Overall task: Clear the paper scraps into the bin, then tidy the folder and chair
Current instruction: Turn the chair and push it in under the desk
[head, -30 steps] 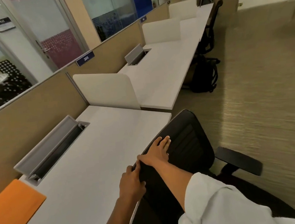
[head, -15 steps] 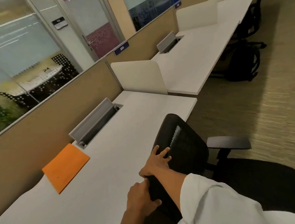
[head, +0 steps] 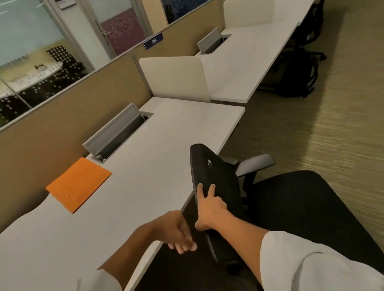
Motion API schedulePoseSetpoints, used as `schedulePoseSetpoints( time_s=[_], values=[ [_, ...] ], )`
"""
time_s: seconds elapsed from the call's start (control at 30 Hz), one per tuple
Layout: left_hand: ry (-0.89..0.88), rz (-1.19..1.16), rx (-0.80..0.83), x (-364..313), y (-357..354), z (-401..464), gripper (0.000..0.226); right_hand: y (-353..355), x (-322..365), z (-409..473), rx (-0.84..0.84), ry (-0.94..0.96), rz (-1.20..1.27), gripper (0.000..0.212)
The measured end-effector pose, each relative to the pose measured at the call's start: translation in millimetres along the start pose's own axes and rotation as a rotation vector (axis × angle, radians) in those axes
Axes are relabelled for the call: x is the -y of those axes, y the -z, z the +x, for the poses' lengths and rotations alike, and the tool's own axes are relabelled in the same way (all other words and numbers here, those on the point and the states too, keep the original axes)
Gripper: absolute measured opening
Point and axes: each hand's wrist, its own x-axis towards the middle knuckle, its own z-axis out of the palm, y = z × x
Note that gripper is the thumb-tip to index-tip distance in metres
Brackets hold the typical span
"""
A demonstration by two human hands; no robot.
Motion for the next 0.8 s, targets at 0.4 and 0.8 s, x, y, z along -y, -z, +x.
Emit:
schedulePoseSetpoints(
  time_s=[0.4, 0.8],
  values=[
    [-0.117, 0.659, -0.412, -23, 6, 26, 0.130, -34, -75, -137, 0.189, 0.132, 0.080, 0.123],
    [-0.212, 0.628, -0.501, -57, -104, 50, 0.111, -59, -169, -218, 0.070, 0.064, 0.039, 0.104]
  ],
)
